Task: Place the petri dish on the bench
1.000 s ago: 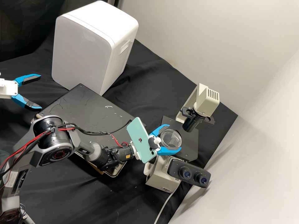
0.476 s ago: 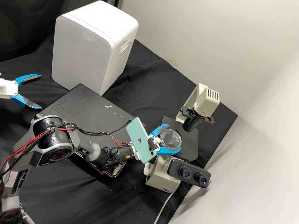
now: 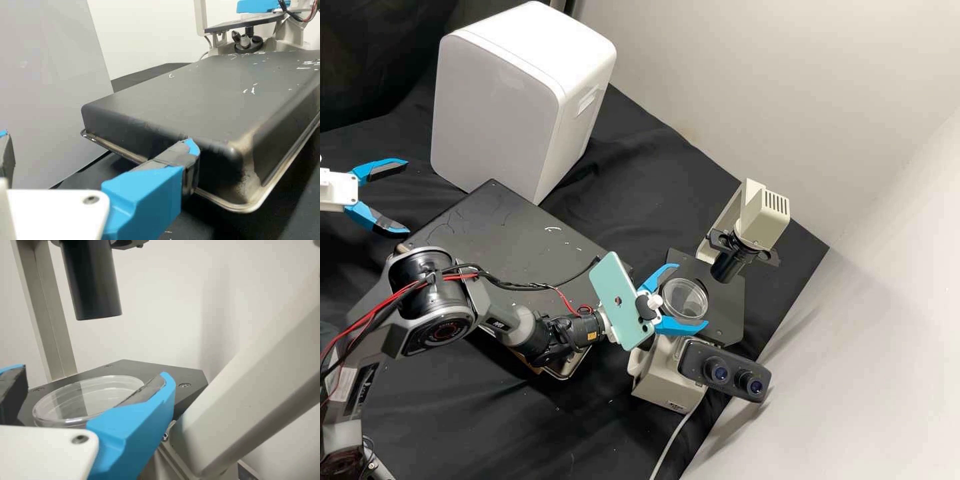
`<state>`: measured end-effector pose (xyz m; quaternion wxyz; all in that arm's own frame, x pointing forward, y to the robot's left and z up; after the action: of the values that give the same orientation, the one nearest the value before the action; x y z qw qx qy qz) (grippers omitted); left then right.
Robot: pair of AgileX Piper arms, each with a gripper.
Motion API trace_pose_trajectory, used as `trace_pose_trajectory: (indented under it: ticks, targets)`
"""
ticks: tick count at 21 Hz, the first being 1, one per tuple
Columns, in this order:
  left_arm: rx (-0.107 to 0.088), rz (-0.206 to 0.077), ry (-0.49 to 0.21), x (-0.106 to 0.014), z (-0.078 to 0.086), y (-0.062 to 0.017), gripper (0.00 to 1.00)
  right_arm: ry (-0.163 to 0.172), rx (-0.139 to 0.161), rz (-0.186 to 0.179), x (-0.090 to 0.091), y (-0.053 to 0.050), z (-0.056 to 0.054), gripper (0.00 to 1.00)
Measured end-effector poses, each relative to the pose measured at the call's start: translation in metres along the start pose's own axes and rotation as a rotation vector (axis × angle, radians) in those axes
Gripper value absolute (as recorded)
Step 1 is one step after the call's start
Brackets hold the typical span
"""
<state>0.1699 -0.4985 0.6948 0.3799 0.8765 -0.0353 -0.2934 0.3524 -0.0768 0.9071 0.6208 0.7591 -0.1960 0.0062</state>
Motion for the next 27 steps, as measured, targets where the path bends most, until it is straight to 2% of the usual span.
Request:
trace_pose_trajectory:
  ticks: [12, 18, 20, 23, 25, 27]
  targets:
    - [0.000, 0.000, 0.000, 0.000, 0.000, 0.0000, 1.00, 0.002, -0.009, 0.001, 0.003, 0.002, 0.002, 1.00]
    - [0.000, -0.002, 0.000, 0.000, 0.000, -0.0003, 1.00, 0.008, -0.047, -0.002, 0.009, 0.000, 0.003, 1.00]
    - [0.001, -0.011, 0.001, 0.001, 0.000, -0.0021, 1.00, 0.009, -0.056, -0.002, 0.011, 0.000, 0.003, 1.00]
    - [0.001, -0.013, 0.001, 0.001, 0.000, -0.0026, 1.00, 0.004, -0.075, -0.005, 0.012, 0.000, 0.004, 1.00]
    - [0.001, -0.013, 0.001, 0.001, 0.000, -0.0026, 1.00, -0.001, -0.098, -0.017, 0.014, -0.002, 0.002, 1.00]
    - [0.001, -0.013, 0.001, 0.001, 0.000, -0.0026, 1.00, -0.002, -0.104, -0.020, 0.014, -0.003, 0.001, 1.00]
